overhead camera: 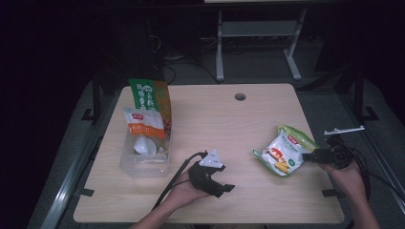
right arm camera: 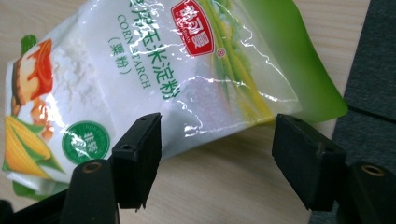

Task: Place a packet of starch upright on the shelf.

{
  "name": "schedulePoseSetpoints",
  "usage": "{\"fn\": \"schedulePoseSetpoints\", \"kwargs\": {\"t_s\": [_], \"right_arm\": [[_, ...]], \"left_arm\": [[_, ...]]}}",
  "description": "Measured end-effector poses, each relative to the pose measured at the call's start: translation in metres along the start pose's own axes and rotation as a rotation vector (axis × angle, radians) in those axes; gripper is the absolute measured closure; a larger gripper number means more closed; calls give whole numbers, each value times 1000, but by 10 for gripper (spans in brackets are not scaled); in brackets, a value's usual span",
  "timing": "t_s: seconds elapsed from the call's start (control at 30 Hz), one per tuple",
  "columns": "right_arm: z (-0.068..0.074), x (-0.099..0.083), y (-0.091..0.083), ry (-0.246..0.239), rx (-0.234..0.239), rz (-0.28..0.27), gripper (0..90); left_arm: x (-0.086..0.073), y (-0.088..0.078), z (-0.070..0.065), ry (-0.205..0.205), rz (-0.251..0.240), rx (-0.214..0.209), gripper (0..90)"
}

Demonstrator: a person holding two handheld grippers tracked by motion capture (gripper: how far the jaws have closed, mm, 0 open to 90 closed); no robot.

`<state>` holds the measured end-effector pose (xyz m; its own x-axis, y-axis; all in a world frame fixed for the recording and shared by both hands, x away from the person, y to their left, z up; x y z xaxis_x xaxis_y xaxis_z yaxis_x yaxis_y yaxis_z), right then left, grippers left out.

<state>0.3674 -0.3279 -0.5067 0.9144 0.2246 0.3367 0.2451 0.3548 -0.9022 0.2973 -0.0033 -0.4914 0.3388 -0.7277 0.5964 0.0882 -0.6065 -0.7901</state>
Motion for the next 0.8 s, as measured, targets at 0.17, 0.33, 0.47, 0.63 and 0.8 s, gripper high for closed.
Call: {"fn": "schedulePoseSetpoints", "kwargs": {"t_s": [0.17, 0.33, 0.47, 0.63, 0.8], "right_arm": [[-1, 3, 7, 34, 44, -6, 320], [-2, 4, 9, 65, 67, -13, 325], [-3, -1, 4, 79, 61, 3, 326], [-1, -3, 6, 82, 85, 12, 325], [3, 2, 13, 77, 119, 12, 320]], "left_arm": [[1, 1, -1, -4, -8, -2, 245], [-1, 0, -1, 2, 5, 1, 245], [-1, 0, 0, 0, 4, 4, 245], [-1, 0, -2, 5, 8, 4, 245], [0, 0, -3, 4, 5, 5, 245]]}}
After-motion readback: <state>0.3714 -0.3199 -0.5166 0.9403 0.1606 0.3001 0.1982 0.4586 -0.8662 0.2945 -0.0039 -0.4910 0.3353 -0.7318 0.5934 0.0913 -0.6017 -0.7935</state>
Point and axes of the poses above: each handheld gripper's, and its own axes: y roughly forward along the jaws, x roughly out of its top, z roughly to its left, the point moved 9 cm from there along y, roughly forward along the jaws, and after that the axes turned 13 degrees about z, right-handed, at the moved point
